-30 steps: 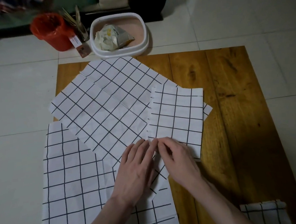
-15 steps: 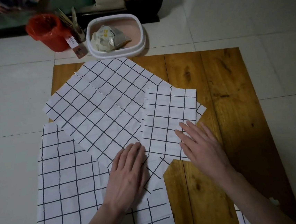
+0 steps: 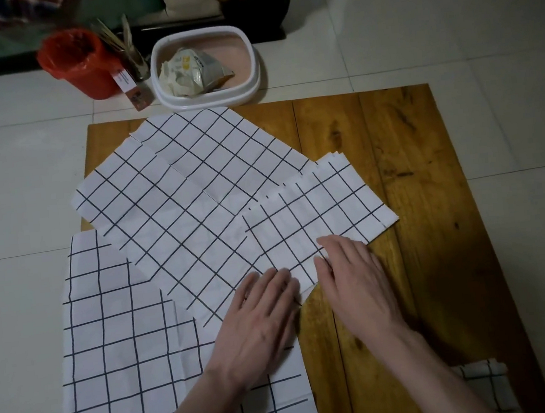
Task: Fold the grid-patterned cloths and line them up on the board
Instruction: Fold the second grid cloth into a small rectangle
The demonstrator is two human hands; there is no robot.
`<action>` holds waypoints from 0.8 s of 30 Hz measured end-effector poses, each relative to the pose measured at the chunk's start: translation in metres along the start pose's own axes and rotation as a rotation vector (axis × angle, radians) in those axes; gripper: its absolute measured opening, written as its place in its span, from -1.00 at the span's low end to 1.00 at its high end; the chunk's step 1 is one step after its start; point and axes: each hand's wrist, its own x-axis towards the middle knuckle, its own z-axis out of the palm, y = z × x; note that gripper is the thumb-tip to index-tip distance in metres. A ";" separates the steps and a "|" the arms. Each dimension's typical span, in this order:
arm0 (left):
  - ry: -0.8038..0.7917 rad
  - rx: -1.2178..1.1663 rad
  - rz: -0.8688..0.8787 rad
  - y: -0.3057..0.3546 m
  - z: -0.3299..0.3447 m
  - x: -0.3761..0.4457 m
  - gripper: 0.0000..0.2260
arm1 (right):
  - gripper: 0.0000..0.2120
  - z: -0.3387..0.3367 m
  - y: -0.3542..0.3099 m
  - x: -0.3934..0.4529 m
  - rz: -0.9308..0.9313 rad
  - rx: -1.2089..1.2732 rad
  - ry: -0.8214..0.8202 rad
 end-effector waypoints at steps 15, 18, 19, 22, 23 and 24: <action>-0.011 0.039 -0.245 -0.018 0.002 0.004 -0.48 | -0.47 0.024 0.014 -0.032 -0.130 -0.080 -0.041; 0.004 0.011 -0.191 -0.004 0.003 0.004 -0.46 | -0.42 0.028 0.011 -0.033 -0.149 -0.104 -0.046; -0.001 0.009 -0.143 0.001 0.005 0.003 -0.46 | -0.41 0.028 0.011 -0.033 -0.166 -0.117 -0.048; -0.027 0.008 -0.067 0.011 0.012 0.001 -0.47 | -0.42 0.026 0.013 -0.034 -0.232 -0.157 -0.069; -0.031 0.008 -0.076 0.012 0.015 0.001 -0.46 | -0.43 0.025 0.013 -0.034 -0.258 -0.172 -0.080; -0.032 0.006 -0.088 0.013 0.016 0.001 -0.46 | -0.43 0.026 0.012 -0.036 -0.283 -0.187 -0.093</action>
